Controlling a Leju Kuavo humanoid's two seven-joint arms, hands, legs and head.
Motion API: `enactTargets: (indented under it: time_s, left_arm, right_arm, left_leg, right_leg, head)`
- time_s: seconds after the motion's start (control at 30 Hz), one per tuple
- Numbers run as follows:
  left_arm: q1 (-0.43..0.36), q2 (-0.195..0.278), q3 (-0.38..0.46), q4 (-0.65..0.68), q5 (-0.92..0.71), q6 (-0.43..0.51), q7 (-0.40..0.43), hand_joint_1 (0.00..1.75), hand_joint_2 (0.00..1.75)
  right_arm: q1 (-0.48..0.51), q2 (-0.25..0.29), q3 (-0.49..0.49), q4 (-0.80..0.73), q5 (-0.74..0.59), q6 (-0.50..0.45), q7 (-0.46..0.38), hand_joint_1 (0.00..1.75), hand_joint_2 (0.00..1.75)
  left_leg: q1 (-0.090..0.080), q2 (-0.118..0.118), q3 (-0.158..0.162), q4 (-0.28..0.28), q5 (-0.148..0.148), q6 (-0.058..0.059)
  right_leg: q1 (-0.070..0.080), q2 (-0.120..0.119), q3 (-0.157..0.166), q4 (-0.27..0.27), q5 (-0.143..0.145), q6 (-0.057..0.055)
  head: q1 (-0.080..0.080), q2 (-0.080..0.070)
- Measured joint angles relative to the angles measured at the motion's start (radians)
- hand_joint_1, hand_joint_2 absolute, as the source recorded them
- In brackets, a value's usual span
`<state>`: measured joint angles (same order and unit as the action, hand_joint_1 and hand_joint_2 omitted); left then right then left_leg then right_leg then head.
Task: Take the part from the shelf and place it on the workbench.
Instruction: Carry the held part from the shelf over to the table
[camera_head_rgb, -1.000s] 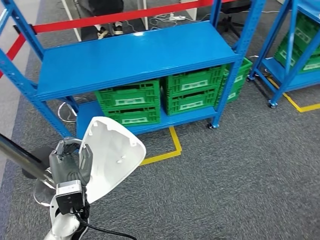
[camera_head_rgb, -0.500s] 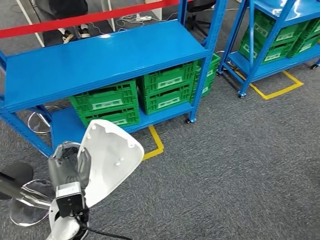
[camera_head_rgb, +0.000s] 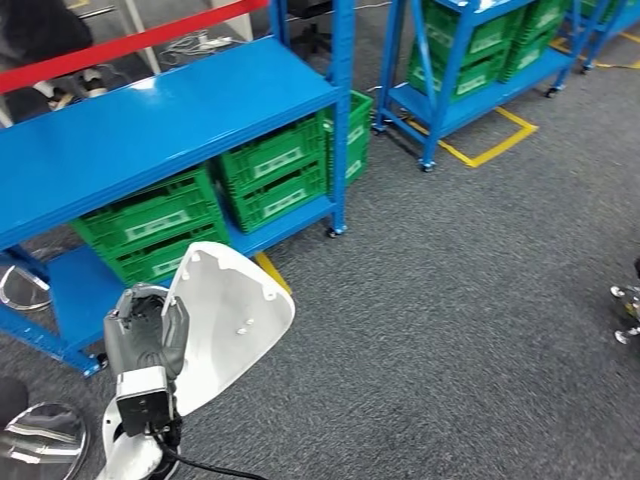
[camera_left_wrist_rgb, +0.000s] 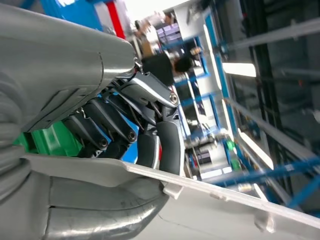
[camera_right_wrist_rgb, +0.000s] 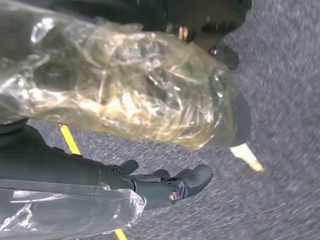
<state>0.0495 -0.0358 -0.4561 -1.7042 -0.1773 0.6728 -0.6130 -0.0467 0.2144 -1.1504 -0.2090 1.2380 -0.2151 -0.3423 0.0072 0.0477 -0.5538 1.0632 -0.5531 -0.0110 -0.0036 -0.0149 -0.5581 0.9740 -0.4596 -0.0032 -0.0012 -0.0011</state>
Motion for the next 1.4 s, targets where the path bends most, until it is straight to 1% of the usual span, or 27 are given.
enactTargets:
  time_s: [0.07,0.1,0.13,0.2,0.27,0.33,0.4,0.47,0.53,0.57,0.6,0.63,0.67,0.7,0.77,0.83,0.87,0.9,0.97,1.03,1.1,1.13,1.17,1.23,1.3,1.37,1.4]
  left_arm:
    - [0.002,0.001,0.0,0.0,0.001,-0.001,0.0,1.75,1.75]
    - [0.004,0.001,0.0,0.0,0.002,-0.002,0.0,1.75,1.75]
    - [0.004,0.002,0.0,0.0,0.002,-0.003,0.0,1.75,1.75]
    - [0.004,0.002,0.0,0.0,0.003,-0.006,0.0,1.75,1.75]
    - [0.004,0.002,0.0,0.0,0.003,-0.009,0.0,1.75,1.75]
    - [0.003,0.001,0.0,0.0,0.003,-0.01,-0.001,1.75,1.75]
    - [0.003,-0.001,0.0,0.0,0.003,-0.01,-0.002,1.75,1.75]
    - [0.002,-0.003,0.0,0.0,0.002,-0.011,-0.004,1.75,1.75]
    - [0.002,-0.004,0.0,0.0,0.0,-0.011,-0.005,1.75,1.75]
    - [0.003,-0.004,0.001,0.0,0.0,-0.011,-0.006,1.75,1.75]
    - [0.004,-0.004,0.001,0.0,0.0,-0.011,-0.006,1.75,1.75]
    - [0.004,-0.004,0.001,0.0,0.0,-0.012,-0.006,1.75,1.75]
    - [0.004,-0.004,0.001,0.0,0.0,-0.012,-0.006,1.75,1.75]
    - [0.004,-0.005,0.001,0.0,0.0,-0.012,-0.006,1.75,1.75]
    - [0.003,-0.005,0.001,0.0,0.0,-0.012,-0.006,1.75,1.75]
    - [0.003,-0.006,0.001,0.0,0.0,-0.012,-0.006,1.75,1.75]
    - [0.003,-0.006,0.001,0.0,0.0,-0.012,-0.006,1.75,1.75]
    - [0.002,-0.006,0.001,0.0,0.0,-0.012,-0.006,1.75,1.75]
    - [0.002,-0.007,0.001,-0.001,-0.001,-0.013,-0.006,1.75,1.75]
    - [0.003,-0.007,0.001,-0.001,-0.001,-0.013,-0.006,1.75,1.75]
    - [0.006,-0.005,0.001,-0.001,-0.001,-0.013,-0.006,1.75,1.75]
    - [0.007,-0.005,0.001,-0.001,0.0,-0.013,-0.006,1.75,1.75]
    - [0.007,-0.004,0.001,-0.001,0.0,-0.013,-0.006,1.75,1.75]
    - [0.007,-0.003,0.001,-0.001,0.0,-0.013,-0.006,1.75,1.75]
    - [0.006,-0.003,0.001,-0.002,0.0,-0.013,-0.006,1.75,1.75]
    - [0.005,-0.002,0.001,-0.002,0.002,-0.013,-0.005,1.75,1.75]
    - [0.004,-0.002,0.001,-0.002,0.005,-0.013,-0.004,1.75,1.75]
  right_arm:
    - [-0.002,0.0,0.0,0.0,-0.001,0.001,0.0,0.0,0.0]
    - [-0.003,0.0,-0.001,0.0,-0.001,0.001,0.0,0.0,0.0]
    - [-0.002,0.0,-0.001,0.0,-0.002,0.002,0.0,0.0,0.0]
    - [-0.001,0.0,-0.003,0.0,-0.005,0.002,-0.001,0.0,0.0]
    - [-0.001,0.0,-0.005,0.0,-0.008,0.005,-0.002,0.0,0.0]
    - [-0.002,0.0,-0.006,0.0,-0.009,0.006,-0.002,0.0,0.0]
    - [0.001,0.0,-0.007,0.0,-0.01,0.007,-0.002,0.0,0.0]
    - [0.007,0.0,-0.008,0.0,-0.011,0.01,-0.003,0.0,0.0]
    - [0.007,0.0,-0.008,0.0,-0.011,0.014,-0.003,0.0,0.0]
    - [0.006,0.0,-0.008,0.0,-0.011,0.016,-0.003,0.0,0.0]
    - [0.005,0.0,-0.008,0.0,-0.011,0.017,-0.004,0.0,0.0]
    - [0.005,0.0,-0.008,0.0,-0.011,0.018,-0.004,0.0,0.0]
    - [0.006,0.0,-0.009,0.0,-0.011,0.018,-0.004,0.0,0.0]
    - [0.007,0.0,-0.009,0.0,-0.011,0.018,-0.004,0.0,0.0]
    - [0.007,0.0,-0.009,-0.001,-0.01,0.018,-0.004,0.0,0.0]
    - [0.004,0.0,-0.009,-0.002,-0.01,0.019,-0.005,0.0,0.0]
    - [0.003,0.0,-0.009,-0.002,-0.01,0.019,-0.006,0.0,0.0]
    - [0.004,0.0,-0.01,-0.002,-0.011,0.019,-0.006,0.0,0.0]
    - [0.007,0.0,-0.012,-0.002,-0.012,0.02,-0.006,0.0,0.0]
    - [0.007,0.0,-0.013,-0.003,-0.013,0.021,-0.007,0.0,0.0]
    - [0.005,0.0,-0.013,-0.003,-0.013,0.021,-0.008,0.0,0.0]
    - [0.006,0.0,-0.013,-0.004,-0.013,0.021,-0.008,0.0,0.0]
    - [0.007,0.0,-0.013,-0.004,-0.013,0.021,-0.008,0.0,0.0]
    - [0.008,0.0,-0.013,-0.004,-0.013,0.021,-0.008,0.0,0.0]
    - [0.007,0.0,-0.013,-0.004,-0.012,0.022,-0.007,0.0,0.0]
    - [0.005,0.0,-0.013,-0.004,-0.011,0.023,-0.007,0.0,0.0]
    - [0.007,0.0,-0.013,-0.004,-0.009,0.023,-0.008,0.0,0.0]
  left_leg:
    - [0.002,-0.033,-0.054,0.126,-0.066,-0.004]
    - [0.003,-0.037,-0.077,0.176,-0.083,-0.004]
    - [0.003,-0.038,-0.088,0.198,-0.08,-0.004]
    - [0.004,-0.048,-0.064,0.138,-0.02,-0.002]
    - [0.01,-0.094,-0.012,0.018,0.046,0.002]
    - [0.014,-0.128,0.012,-0.043,0.057,0.006]
    - [0.013,-0.113,0.012,-0.052,0.053,0.014]
    - [0.013,-0.089,0.013,-0.058,0.058,0.027]
    - [0.011,-0.059,0.014,-0.061,0.059,0.036]
    - [0.008,-0.044,0.013,-0.061,0.058,0.038]
    - [0.007,-0.028,0.013,-0.061,0.057,0.04]
    - [0.005,-0.013,0.014,-0.061,0.056,0.04]
    - [0.005,0.0,0.015,-0.061,0.055,0.04]
    - [0.004,0.012,0.017,-0.061,0.054,0.039]
    - [0.0,0.033,0.022,-0.06,0.048,0.034]
    - [-0.006,0.051,0.025,-0.058,0.045,0.026]
    - [-0.008,0.062,0.026,-0.058,0.044,0.023]
    - [-0.008,0.072,0.028,-0.058,0.043,0.02]
    - [-0.004,0.046,0.024,-0.041,0.023,0.011]
    - [0.0,-0.014,-0.013,0.048,-0.033,0.003]
    - [0.001,-0.038,-0.075,0.181,-0.09,0.0]
    - [0.001,-0.04,-0.096,0.22,-0.095,-0.001]
    - [0.002,-0.041,-0.101,0.223,-0.08,0.0]
    - [0.004,-0.058,-0.06,0.122,-0.001,0.002]
    - [0.01,-0.102,-0.01,0.003,0.051,0.004]
    - [0.011,-0.125,0.003,-0.037,0.052,0.008]
    - [0.01,-0.117,0.003,-0.042,0.052,0.013]
  right_leg:
    - [0.001,0.025,-0.003,0.001,0.002,-0.004]
    - [0.001,0.038,-0.004,0.002,0.002,-0.005]
    - [0.002,0.052,-0.004,0.004,0.002,-0.005]
    - [0.001,0.08,-0.005,0.009,0.001,-0.004]
    - [0.001,0.107,-0.01,0.018,-0.001,0.002]
    - [0.001,0.129,-0.024,0.027,0.001,0.012]
    - [-0.003,0.147,-0.038,0.029,0.006,0.025]
    - [-0.002,0.117,-0.058,0.054,-0.012,0.035]
    - [0.0,0.053,-0.112,0.164,-0.07,0.041]
    - [0.0,0.033,-0.147,0.238,-0.103,0.044]
    - [-0.001,0.024,-0.176,0.299,-0.125,0.046]
    - [-0.001,0.021,-0.187,0.327,-0.129,0.046]
    - [-0.001,0.018,-0.178,0.315,-0.114,0.046]
    - [-0.001,0.012,-0.148,0.262,-0.084,0.044]
    - [0.007,-0.032,-0.061,0.112,-0.031,0.035]
    - [0.016,-0.065,-0.017,0.034,-0.017,0.024]
    - [0.019,-0.063,-0.016,0.031,-0.018,0.02]
    - [0.018,-0.049,-0.019,0.03,-0.016,0.015]
    - [0.014,-0.026,-0.018,0.024,-0.01,0.004]
    - [0.007,-0.001,-0.017,0.019,-0.004,-0.006]
    - [0.007,0.026,-0.017,0.019,-0.003,-0.009]
    - [0.007,0.041,-0.017,0.02,-0.003,-0.009]
    - [0.007,0.055,-0.017,0.021,-0.002,-0.009]
    - [0.005,0.085,-0.016,0.025,-0.002,-0.007]
    - [0.006,0.111,-0.023,0.034,-0.003,0.0]
    - [0.004,0.131,-0.036,0.038,0.001,0.012]
    - [0.002,0.141,-0.044,0.037,0.004,0.019]
  head:
    - [-0.004,0.0]
    - [-0.004,0.0]
    - [-0.004,0.0]
    - [-0.004,0.0]
    - [-0.004,0.0]
    - [-0.003,0.0]
    - [-0.003,0.0]
    - [0.001,0.0]
    - [0.009,0.0]
    - [0.012,0.0]
    - [0.012,0.0]
    - [0.012,0.0]
    - [0.012,0.0]
    - [0.012,0.0]
    - [0.013,0.0]
    - [0.012,0.0]
    - [0.011,0.0]
    - [0.011,0.0]
    - [0.01,0.0]
    - [0.005,0.0]
    - [0.003,0.0]
    - [0.003,0.0]
    - [0.003,0.0]
    - [0.003,0.0]
    - [0.003,0.0]
    - [0.003,0.0]
    - [0.004,0.0]
